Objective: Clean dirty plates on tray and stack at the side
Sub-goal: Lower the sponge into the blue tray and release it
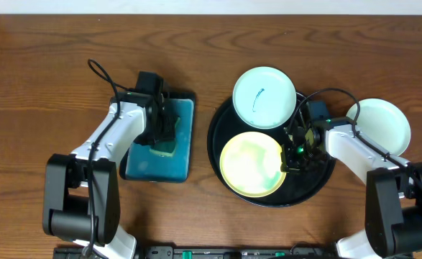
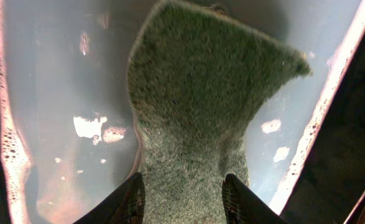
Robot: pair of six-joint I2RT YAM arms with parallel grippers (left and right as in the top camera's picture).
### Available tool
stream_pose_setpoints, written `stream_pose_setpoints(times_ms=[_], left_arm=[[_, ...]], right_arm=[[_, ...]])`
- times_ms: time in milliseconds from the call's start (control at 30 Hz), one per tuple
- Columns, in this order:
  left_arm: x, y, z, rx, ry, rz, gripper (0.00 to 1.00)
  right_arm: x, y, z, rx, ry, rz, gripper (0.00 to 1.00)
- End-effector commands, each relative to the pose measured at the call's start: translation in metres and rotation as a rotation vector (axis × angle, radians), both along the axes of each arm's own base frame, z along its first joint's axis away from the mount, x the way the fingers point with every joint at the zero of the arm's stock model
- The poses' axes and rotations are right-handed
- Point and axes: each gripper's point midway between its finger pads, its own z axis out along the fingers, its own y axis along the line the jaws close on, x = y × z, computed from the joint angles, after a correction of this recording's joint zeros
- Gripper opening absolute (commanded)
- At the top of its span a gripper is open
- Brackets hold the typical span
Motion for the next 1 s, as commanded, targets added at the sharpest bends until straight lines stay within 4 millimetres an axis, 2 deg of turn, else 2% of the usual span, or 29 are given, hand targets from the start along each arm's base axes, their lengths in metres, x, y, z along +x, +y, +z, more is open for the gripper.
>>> stream_pose_setpoints(times_ms=[0,167,267,433,533,600,700,967], left_arm=[[-0.008,-0.008,-0.002,-0.011,0.013,-0.022,0.4],[-0.018,-0.016,-0.012,-0.003,0.032,-0.053,0.37],[-0.024,-0.011,-0.023,0.035,0.049,-0.056,0.36],[-0.028,-0.006,-0.032,0.059,0.076,-0.055,0.23],[-0.027,-0.006,-0.032,0.058,0.07,-0.05,0.08],[-0.026,-0.006,-0.031,0.057,0.067,-0.048,0.08],[-0.021,-0.005,-0.025,0.053,0.05,-0.041,0.08],[0.008,0.0,0.025,0.029,-0.084,-0.007,0.07]], right_arm=[[-0.007,-0.003,-0.009,-0.027,0.024,0.016,0.01],[-0.007,-0.003,-0.009,-0.027,0.024,0.016,0.01],[-0.007,-0.003,-0.009,-0.027,0.025,0.016,0.01],[-0.007,-0.003,-0.009,-0.027,0.025,0.016,0.01],[-0.007,-0.003,-0.009,-0.027,0.025,0.016,0.01],[-0.007,-0.003,-0.009,-0.027,0.025,0.016,0.01],[-0.008,-0.003,-0.009,-0.029,0.029,0.016,0.01],[-0.009,-0.003,-0.009,-0.029,0.034,0.017,0.01]])
